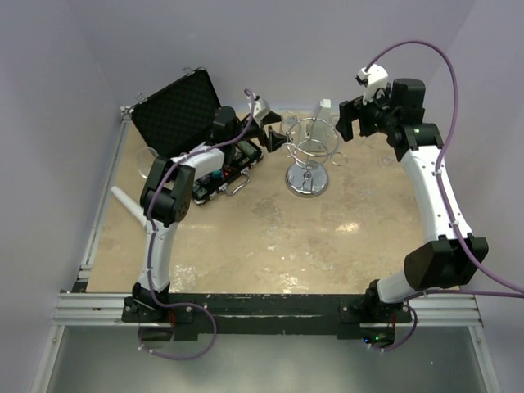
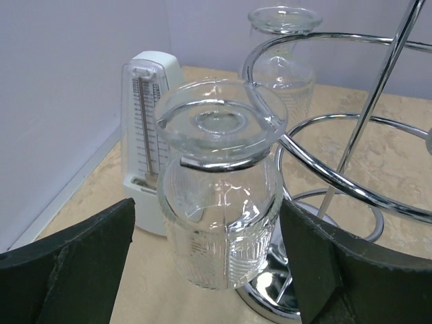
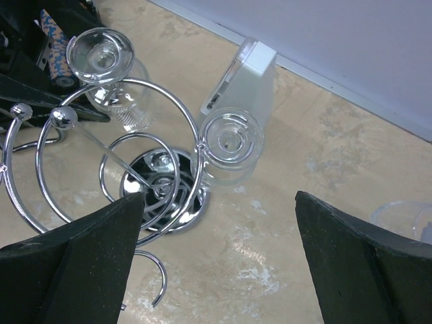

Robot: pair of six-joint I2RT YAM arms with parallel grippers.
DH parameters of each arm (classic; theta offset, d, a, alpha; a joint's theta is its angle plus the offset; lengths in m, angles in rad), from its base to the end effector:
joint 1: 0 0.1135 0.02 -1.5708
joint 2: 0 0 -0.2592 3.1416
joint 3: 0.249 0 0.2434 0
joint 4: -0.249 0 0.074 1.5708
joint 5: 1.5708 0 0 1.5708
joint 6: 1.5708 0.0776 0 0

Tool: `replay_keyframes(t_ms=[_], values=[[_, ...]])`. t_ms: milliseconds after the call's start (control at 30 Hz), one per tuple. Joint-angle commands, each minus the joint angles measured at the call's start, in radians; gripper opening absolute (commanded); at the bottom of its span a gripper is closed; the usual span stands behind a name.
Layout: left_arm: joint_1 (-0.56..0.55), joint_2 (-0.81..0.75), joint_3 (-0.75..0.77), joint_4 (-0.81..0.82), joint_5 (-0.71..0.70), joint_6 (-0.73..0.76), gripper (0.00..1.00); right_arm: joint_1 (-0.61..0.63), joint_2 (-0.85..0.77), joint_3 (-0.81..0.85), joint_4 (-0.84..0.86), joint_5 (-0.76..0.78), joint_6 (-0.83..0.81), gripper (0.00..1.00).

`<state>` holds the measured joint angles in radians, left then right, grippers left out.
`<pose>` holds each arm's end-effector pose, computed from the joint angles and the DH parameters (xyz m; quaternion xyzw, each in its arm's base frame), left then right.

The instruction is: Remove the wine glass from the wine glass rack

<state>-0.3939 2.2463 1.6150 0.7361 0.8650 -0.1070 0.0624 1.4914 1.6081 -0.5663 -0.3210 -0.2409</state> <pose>0.4682 -0.2585 0.2380 0.3951 0.5567 -0.4389 0.5842 0.3575 0.0469 0.3948 -0.2103 0.8136 0.0880 0.5348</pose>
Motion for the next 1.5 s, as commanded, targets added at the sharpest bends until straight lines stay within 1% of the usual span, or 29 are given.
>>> replay_keyframes(t_ms=[0, 133, 200, 267, 333, 367, 433, 467, 500, 633, 733, 933, 1000, 1333, 1467], values=[[-0.016, 0.044, 0.077, 0.086, 0.02, -0.017, 0.88, 0.002, -0.003, 0.065, -0.014, 0.031, -0.009, 0.98], [-0.02, 0.059, 0.086, 0.077, 0.037, 0.003, 0.79, 0.002, -0.006, 0.064, -0.015, 0.036, -0.012, 0.98], [-0.02, 0.056, 0.085, 0.083, 0.037, 0.003, 0.72, 0.002, -0.008, 0.062, -0.012, 0.036, -0.012, 0.98], [-0.02, 0.047, 0.074, 0.103, 0.039, 0.003, 0.63, 0.002, -0.01, 0.058, -0.006, 0.033, -0.008, 0.98], [-0.02, 0.026, 0.051, 0.135, 0.013, 0.004, 0.51, 0.002, -0.008, 0.056, -0.003, 0.033, -0.009, 0.98], [-0.02, 0.007, 0.037, 0.152, 0.011, 0.007, 0.43, 0.002, -0.008, 0.056, -0.003, 0.033, -0.009, 0.98], [-0.019, -0.008, 0.033, 0.152, 0.02, 0.004, 0.22, 0.002, -0.005, 0.061, 0.0, 0.028, -0.008, 0.98], [-0.017, -0.019, 0.026, 0.155, 0.022, -0.002, 0.14, 0.001, -0.003, 0.062, 0.002, 0.027, -0.009, 0.98], [-0.016, -0.028, 0.017, 0.164, 0.023, -0.008, 0.09, 0.002, -0.002, 0.064, 0.005, 0.025, -0.008, 0.98], [-0.011, -0.065, -0.012, 0.175, 0.012, -0.011, 0.05, 0.002, 0.0, 0.058, 0.022, 0.019, 0.0, 0.98], [-0.003, -0.091, -0.041, 0.195, -0.011, -0.028, 0.0, 0.001, -0.006, 0.046, 0.032, 0.011, 0.005, 0.98], [0.004, -0.116, -0.069, 0.217, -0.015, -0.049, 0.0, 0.002, -0.023, 0.019, 0.04, 0.007, 0.006, 0.98], [0.001, -0.122, -0.067, 0.218, -0.003, -0.034, 0.0, 0.002, -0.028, 0.016, 0.04, 0.005, 0.008, 0.98], [0.007, -0.094, 0.005, 0.152, -0.144, -0.005, 0.0, 0.002, -0.029, 0.021, 0.045, -0.001, 0.017, 0.98], [0.01, -0.068, 0.049, 0.106, -0.17, 0.018, 0.0, 0.002, -0.029, 0.026, 0.051, -0.004, 0.02, 0.98]])
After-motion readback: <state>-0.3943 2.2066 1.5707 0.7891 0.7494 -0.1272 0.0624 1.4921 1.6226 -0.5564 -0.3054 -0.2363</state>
